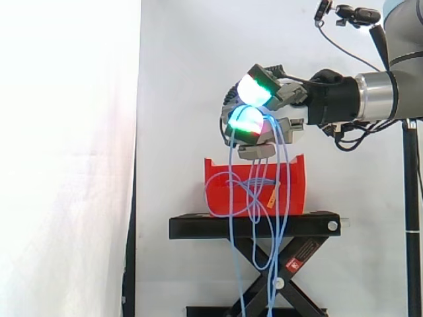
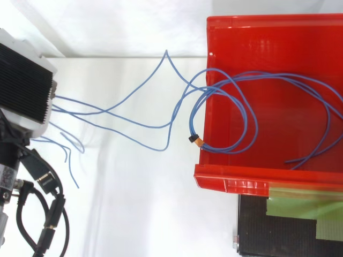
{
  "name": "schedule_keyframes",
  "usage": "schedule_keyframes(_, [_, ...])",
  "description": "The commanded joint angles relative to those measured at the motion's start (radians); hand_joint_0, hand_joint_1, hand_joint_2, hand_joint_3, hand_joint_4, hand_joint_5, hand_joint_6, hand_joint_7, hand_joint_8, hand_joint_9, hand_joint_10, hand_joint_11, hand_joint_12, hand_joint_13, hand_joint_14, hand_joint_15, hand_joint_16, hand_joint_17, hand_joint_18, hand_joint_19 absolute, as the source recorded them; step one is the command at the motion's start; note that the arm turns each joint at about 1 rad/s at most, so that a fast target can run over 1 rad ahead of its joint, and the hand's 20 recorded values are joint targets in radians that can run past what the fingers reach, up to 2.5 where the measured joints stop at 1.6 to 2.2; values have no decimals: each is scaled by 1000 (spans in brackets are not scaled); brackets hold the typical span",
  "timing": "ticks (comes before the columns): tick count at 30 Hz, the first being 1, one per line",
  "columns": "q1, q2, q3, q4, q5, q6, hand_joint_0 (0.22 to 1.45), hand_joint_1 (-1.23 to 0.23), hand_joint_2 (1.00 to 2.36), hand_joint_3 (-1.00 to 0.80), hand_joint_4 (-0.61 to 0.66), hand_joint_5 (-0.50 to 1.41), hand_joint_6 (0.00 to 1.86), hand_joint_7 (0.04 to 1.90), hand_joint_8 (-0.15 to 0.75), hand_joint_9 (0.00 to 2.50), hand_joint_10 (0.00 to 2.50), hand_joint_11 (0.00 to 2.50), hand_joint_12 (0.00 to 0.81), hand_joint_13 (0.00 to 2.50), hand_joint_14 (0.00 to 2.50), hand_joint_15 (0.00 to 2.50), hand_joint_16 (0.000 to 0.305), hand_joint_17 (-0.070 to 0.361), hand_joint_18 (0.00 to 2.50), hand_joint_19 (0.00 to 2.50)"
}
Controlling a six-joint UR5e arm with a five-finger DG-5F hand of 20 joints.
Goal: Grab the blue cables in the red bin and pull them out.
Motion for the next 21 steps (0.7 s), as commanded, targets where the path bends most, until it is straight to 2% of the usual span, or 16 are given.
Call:
schedule_keyframes(1, [0,0,-1,0,-3,-1,741,-973,1000,-1000,266,949,458,679,247,1456,35,1329,335,1088,2500,794,47,106,1114,1733])
schedule_keyframes(21, [0,0,1,2,-3,-3,716,-971,1000,-1000,274,947,475,660,258,1452,35,1316,335,1090,2500,769,49,111,1105,1679])
